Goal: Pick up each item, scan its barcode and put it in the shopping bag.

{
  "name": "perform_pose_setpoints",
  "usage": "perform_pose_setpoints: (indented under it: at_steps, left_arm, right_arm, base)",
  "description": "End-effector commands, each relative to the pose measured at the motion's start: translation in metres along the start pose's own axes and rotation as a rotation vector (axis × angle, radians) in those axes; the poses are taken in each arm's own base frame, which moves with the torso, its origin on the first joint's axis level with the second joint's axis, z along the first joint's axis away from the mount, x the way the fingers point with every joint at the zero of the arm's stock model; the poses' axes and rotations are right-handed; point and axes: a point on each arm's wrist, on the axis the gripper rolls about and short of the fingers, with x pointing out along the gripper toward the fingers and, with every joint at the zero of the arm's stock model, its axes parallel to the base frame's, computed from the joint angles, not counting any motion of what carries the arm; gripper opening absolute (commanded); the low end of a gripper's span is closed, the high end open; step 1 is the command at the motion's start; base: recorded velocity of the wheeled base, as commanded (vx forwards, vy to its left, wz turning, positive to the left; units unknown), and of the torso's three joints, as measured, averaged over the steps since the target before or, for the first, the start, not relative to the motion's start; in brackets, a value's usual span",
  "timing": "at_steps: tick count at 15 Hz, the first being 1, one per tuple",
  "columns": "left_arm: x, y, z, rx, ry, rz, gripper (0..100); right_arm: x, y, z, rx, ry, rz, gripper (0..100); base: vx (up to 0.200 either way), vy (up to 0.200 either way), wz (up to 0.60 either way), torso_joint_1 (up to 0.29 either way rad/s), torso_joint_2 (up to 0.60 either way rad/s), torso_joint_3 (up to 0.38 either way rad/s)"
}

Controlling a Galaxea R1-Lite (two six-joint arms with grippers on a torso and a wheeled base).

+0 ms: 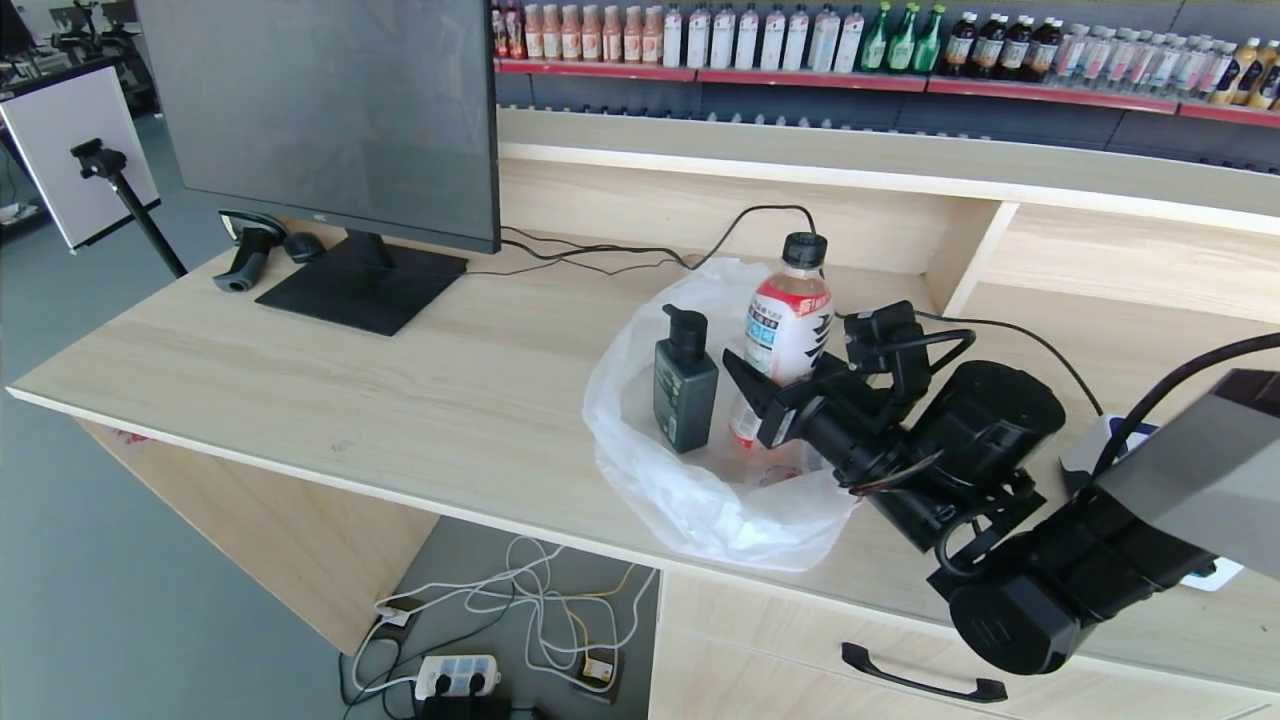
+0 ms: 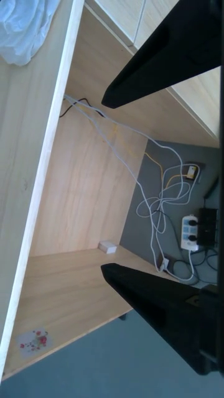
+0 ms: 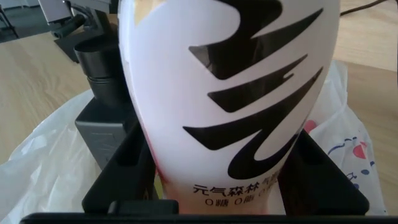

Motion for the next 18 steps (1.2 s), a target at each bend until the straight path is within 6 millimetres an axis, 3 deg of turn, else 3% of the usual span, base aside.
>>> perform_pose_setpoints:
  at_steps: [1, 11, 12, 18]
  left_arm:
    - [0.0, 0.0, 0.0, 0.0, 0.001, 0.0, 100]
    - [0.0, 0.0, 0.0, -0.004, 0.001, 0.0, 100]
    - [0.0, 0.0, 0.0, -0.003, 0.001, 0.002, 100]
    - [0.0, 0.0, 0.0, -0.004, 0.001, 0.002, 100]
  right_arm:
    - [0.0, 0.0, -0.005, 0.0, 0.013, 0.001, 0]
    - [-0.009, 0.001, -0.018, 0.046, 0.076, 0.0, 0]
    - [-0.009, 0.001, -0.017, 0.047, 0.074, 0.002, 100]
    - [-0.013, 0.0, -0.01, 0.049, 0.064, 0.0, 100]
  base:
    - [0.0, 0.0, 0.0, 0.0, 0.0, 0.0]
    - [0.0, 0.0, 0.0, 0.0, 0.0, 0.0]
    - [0.0, 0.0, 0.0, 0.0, 0.0, 0.0]
    - [0.0, 0.0, 0.0, 0.0, 0.0, 0.0]
